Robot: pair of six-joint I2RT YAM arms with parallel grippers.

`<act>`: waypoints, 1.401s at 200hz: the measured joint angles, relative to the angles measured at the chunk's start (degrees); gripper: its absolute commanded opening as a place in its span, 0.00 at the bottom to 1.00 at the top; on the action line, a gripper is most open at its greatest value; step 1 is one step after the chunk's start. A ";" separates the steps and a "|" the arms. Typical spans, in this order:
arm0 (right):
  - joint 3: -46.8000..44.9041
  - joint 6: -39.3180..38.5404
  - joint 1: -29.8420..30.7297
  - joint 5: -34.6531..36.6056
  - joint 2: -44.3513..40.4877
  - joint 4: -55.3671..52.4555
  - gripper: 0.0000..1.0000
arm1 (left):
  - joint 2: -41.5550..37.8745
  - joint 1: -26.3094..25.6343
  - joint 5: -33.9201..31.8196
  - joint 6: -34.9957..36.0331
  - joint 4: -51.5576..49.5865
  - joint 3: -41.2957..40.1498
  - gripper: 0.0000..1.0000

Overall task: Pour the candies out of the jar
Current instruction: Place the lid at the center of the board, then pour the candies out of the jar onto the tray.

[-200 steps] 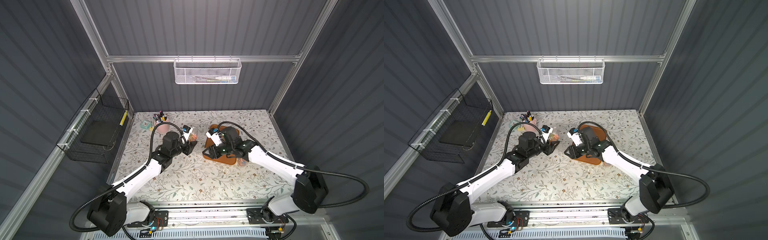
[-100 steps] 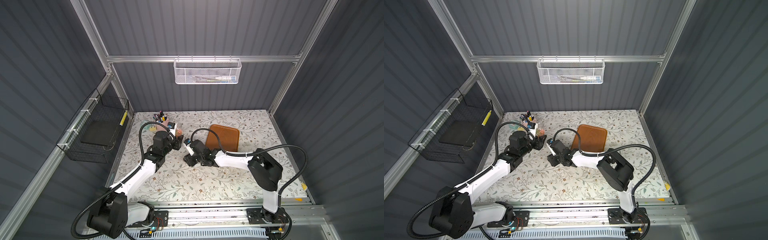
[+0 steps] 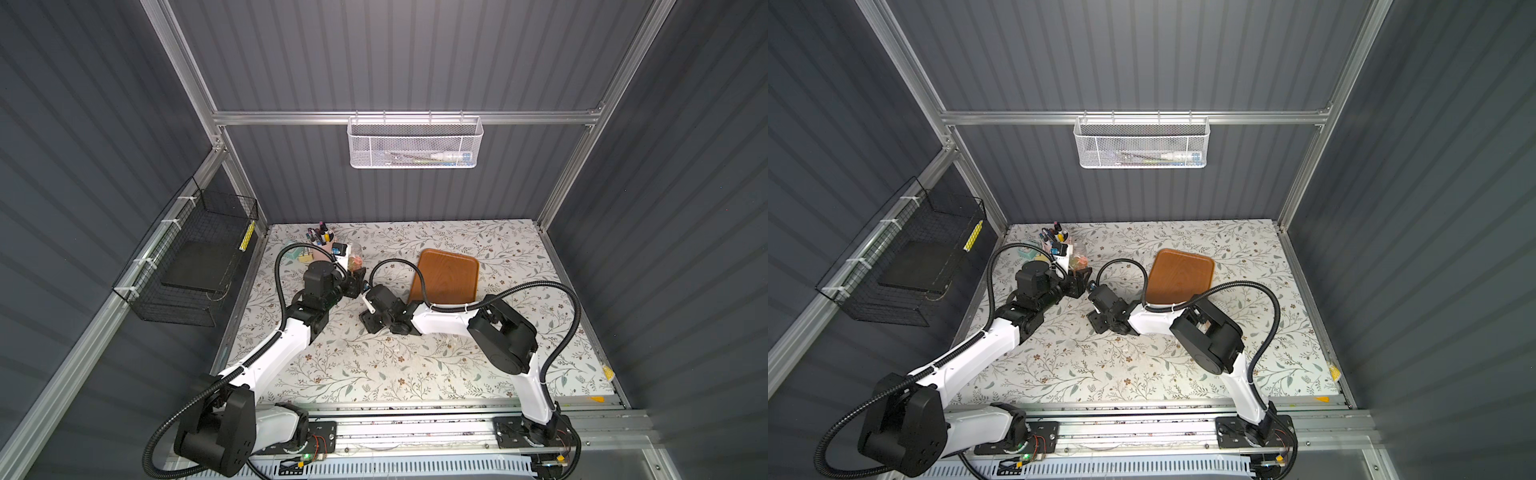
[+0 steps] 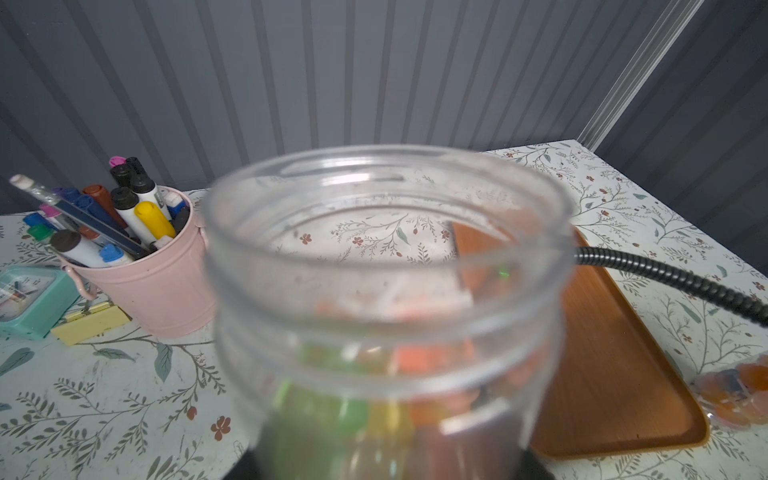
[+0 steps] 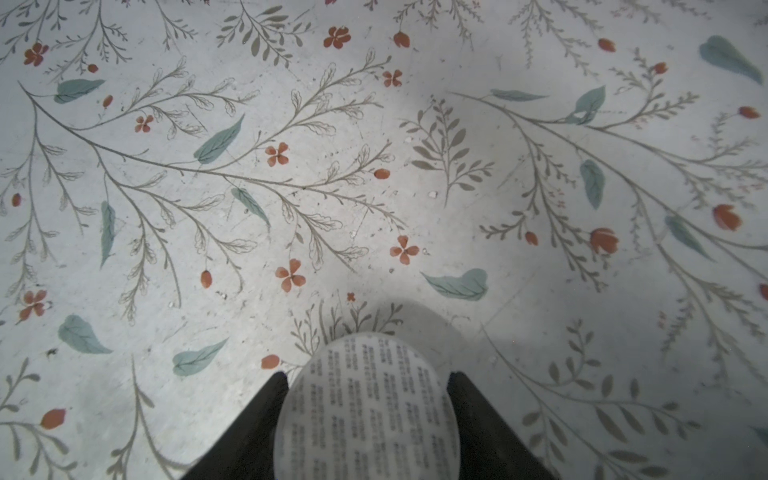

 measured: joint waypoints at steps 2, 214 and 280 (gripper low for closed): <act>0.07 0.00 0.02 0.00 0.04 -0.02 0.64 | 0.00 0.00 0.02 -0.02 0.07 0.00 0.00; -15.19 2.27 -27.19 1.03 -40.17 -16.09 0.99 | 29.57 -11.98 14.49 13.99 -29.40 34.47 0.00; -23.67 4.07 -37.46 1.77 -49.99 -16.26 0.99 | 50.14 -15.80 12.35 24.59 -56.68 64.96 0.00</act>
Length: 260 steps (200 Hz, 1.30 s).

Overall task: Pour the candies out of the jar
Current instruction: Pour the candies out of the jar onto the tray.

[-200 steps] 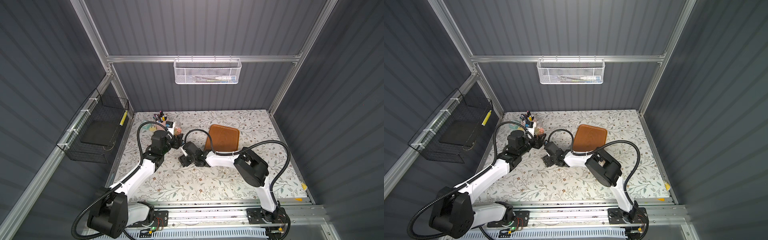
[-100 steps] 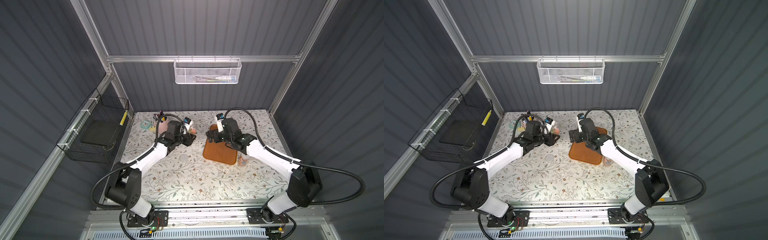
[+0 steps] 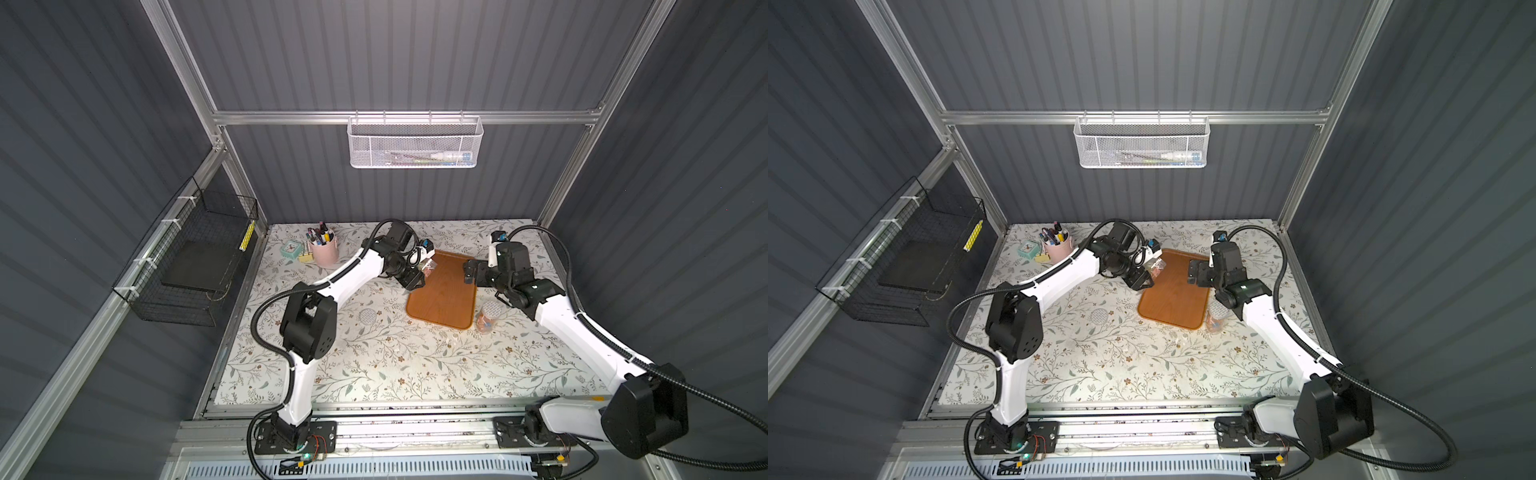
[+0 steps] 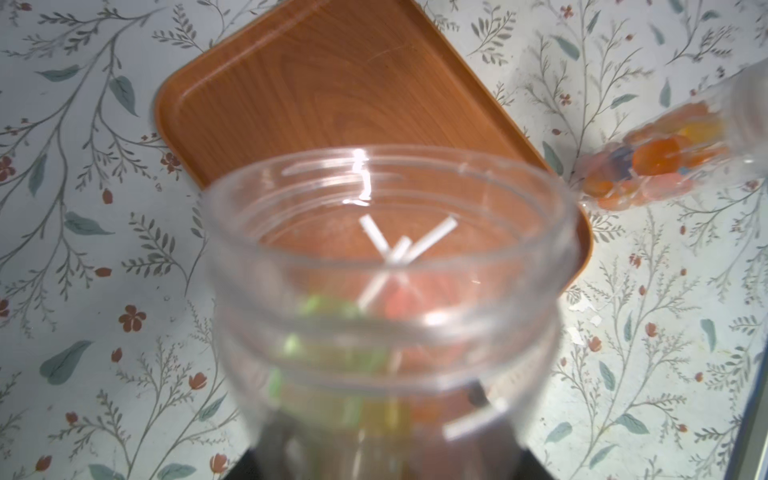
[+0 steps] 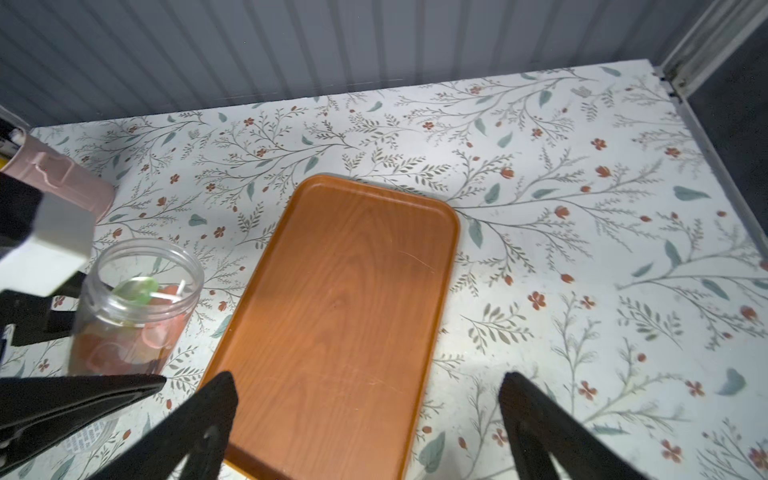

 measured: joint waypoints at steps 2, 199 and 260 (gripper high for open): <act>-0.24 0.07 -0.13 0.00 -0.20 0.04 0.99 | 0.61 -0.17 -0.44 0.26 -1.05 0.96 0.00; -8.11 3.58 -4.66 -0.35 -8.48 3.80 0.99 | 15.30 -13.60 -52.78 27.69 -8.98 14.47 0.00; -8.39 3.82 -4.66 -0.48 -10.58 3.87 0.99 | 15.28 -13.55 -52.70 38.71 -1.51 11.19 0.00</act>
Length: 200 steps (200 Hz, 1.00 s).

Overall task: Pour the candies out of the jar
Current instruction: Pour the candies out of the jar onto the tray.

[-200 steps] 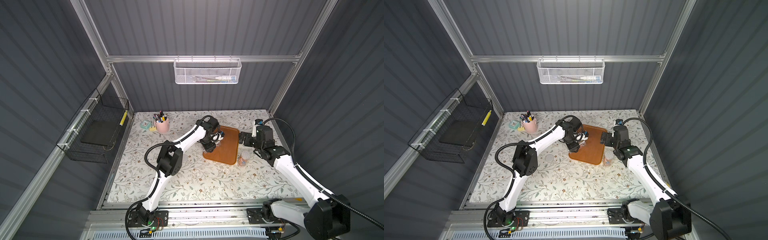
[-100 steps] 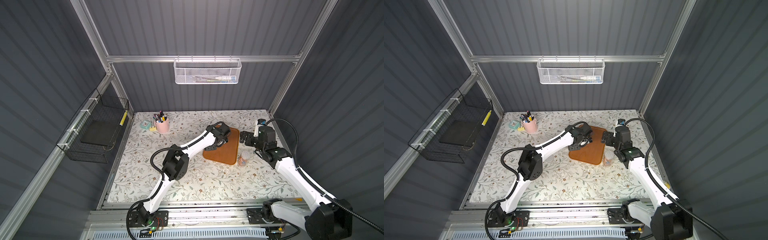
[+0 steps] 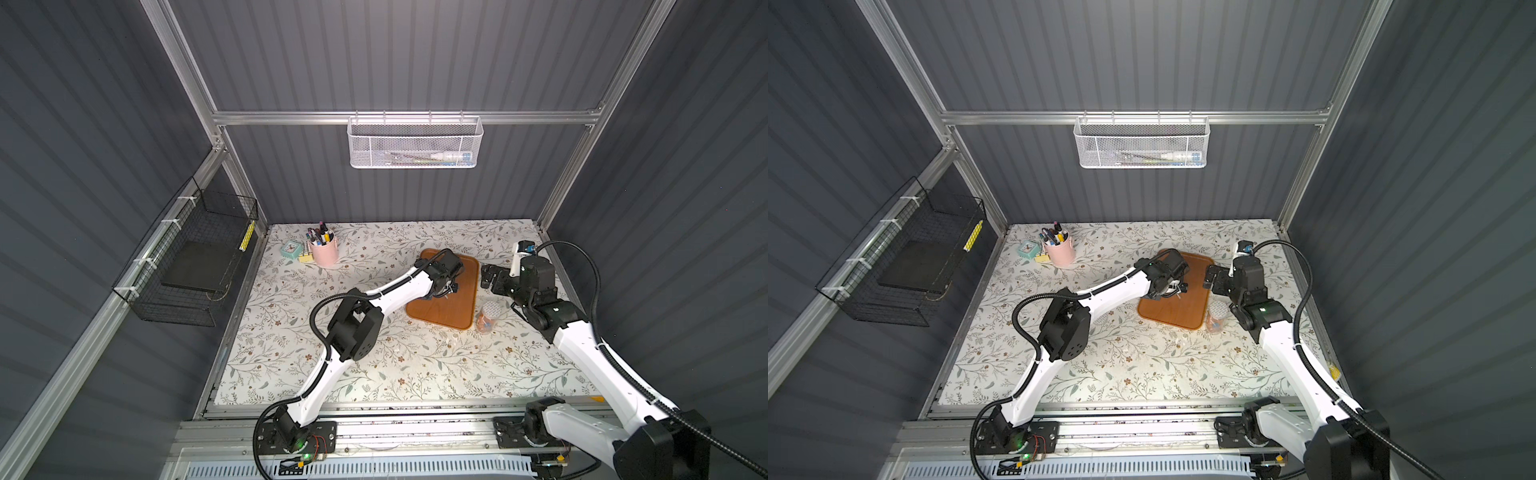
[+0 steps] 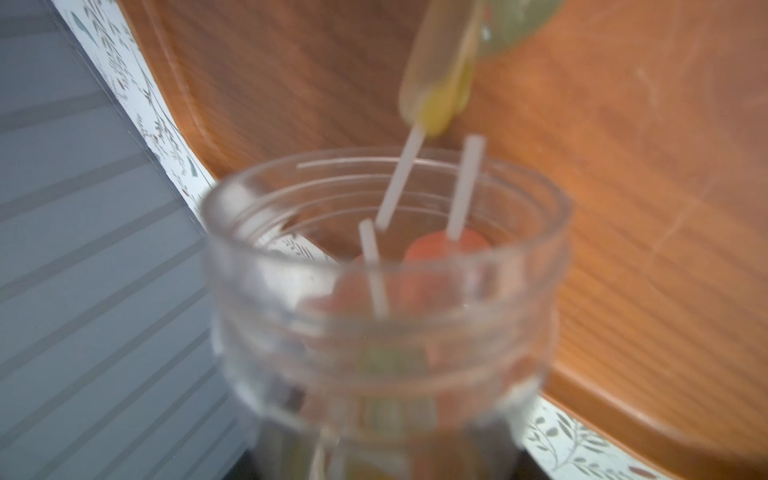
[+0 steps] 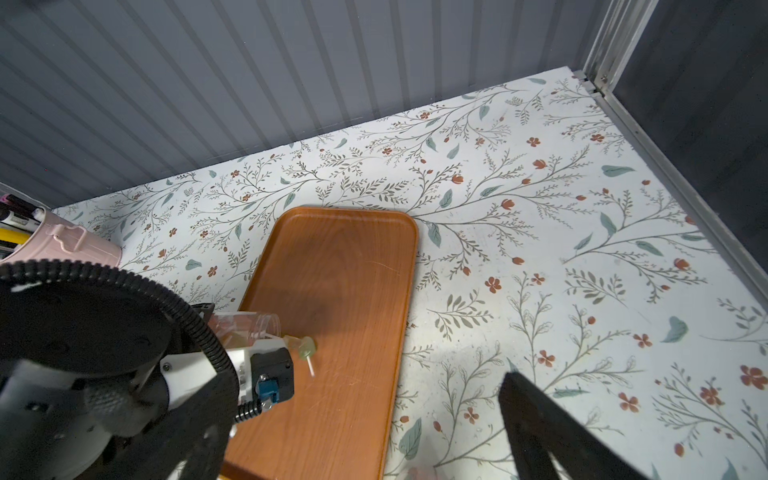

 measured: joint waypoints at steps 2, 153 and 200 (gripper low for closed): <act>0.00 0.04 0.00 -0.02 0.00 0.00 0.99 | 0.00 0.00 -0.04 0.33 0.35 -0.11 0.00; -1.01 1.05 0.00 -1.07 -1.55 0.39 0.99 | -0.04 1.40 -3.80 29.11 20.94 -6.91 0.00; -1.09 1.05 0.00 -1.11 -1.66 0.42 0.99 | -0.11 2.78 -3.96 38.73 33.81 -8.70 0.00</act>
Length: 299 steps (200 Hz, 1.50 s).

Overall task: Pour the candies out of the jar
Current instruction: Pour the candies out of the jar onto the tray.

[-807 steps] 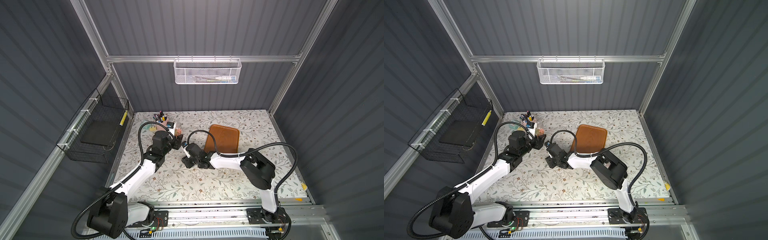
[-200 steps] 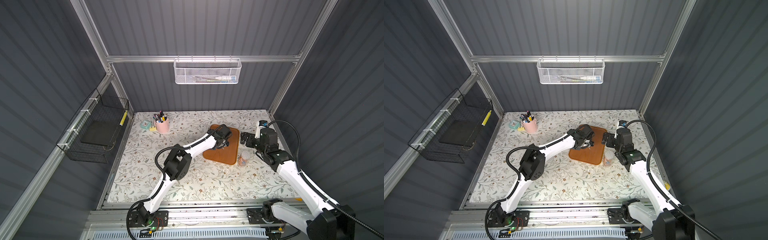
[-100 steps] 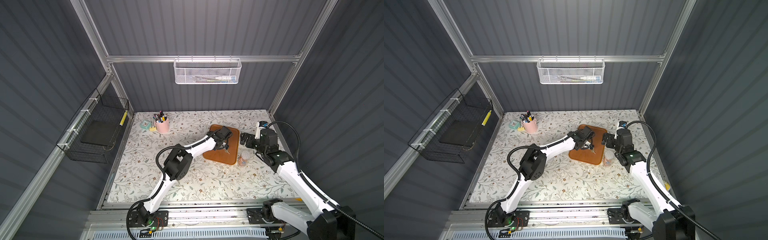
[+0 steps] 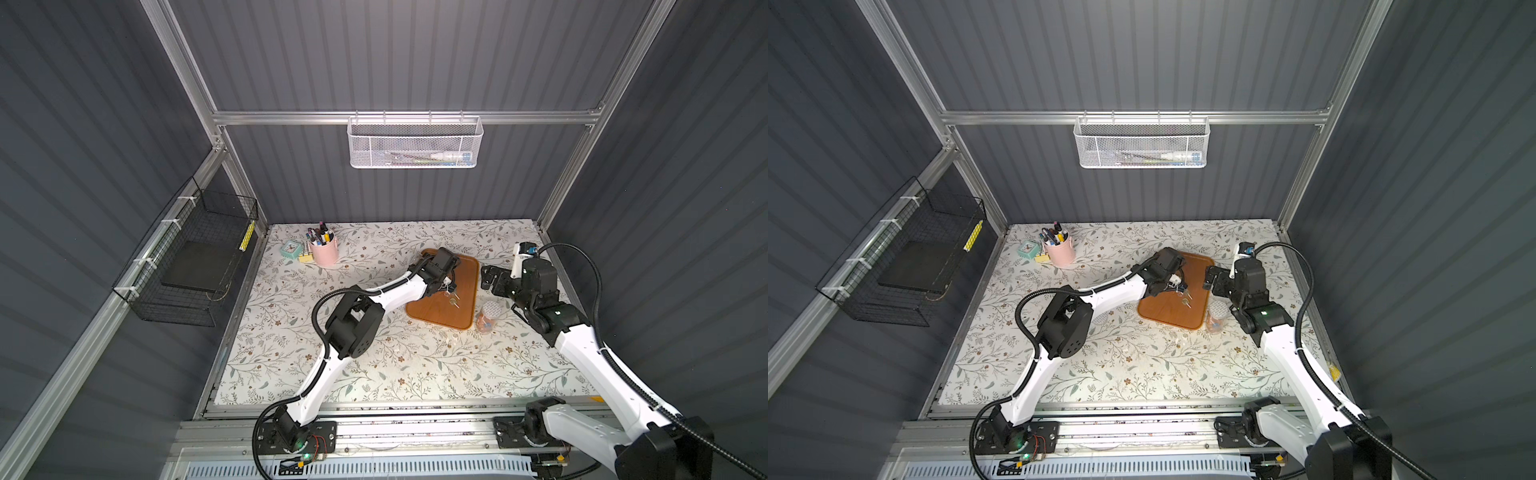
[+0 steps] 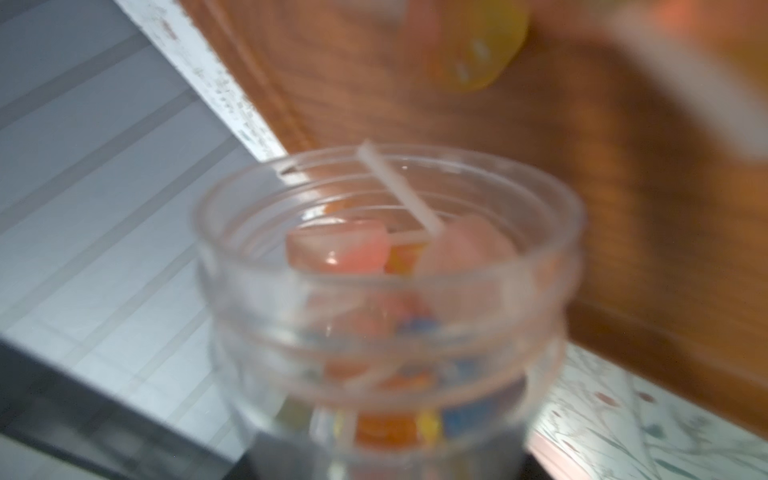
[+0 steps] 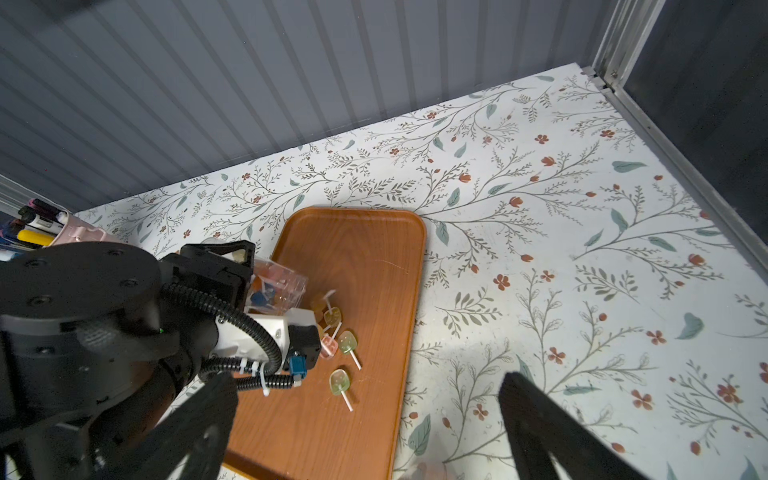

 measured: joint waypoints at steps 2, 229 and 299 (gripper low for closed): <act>0.00 0.00 0.00 0.00 0.00 0.00 0.99 | 0.00 0.02 0.00 0.57 0.68 -0.22 0.00; -0.55 0.17 0.00 -0.22 -0.04 0.00 0.99 | -2.51 2.47 8.68 21.79 19.93 -5.68 0.00; -1.51 0.63 0.00 -0.26 -0.81 0.11 0.99 | -3.32 2.80 9.92 22.18 21.38 -9.49 0.00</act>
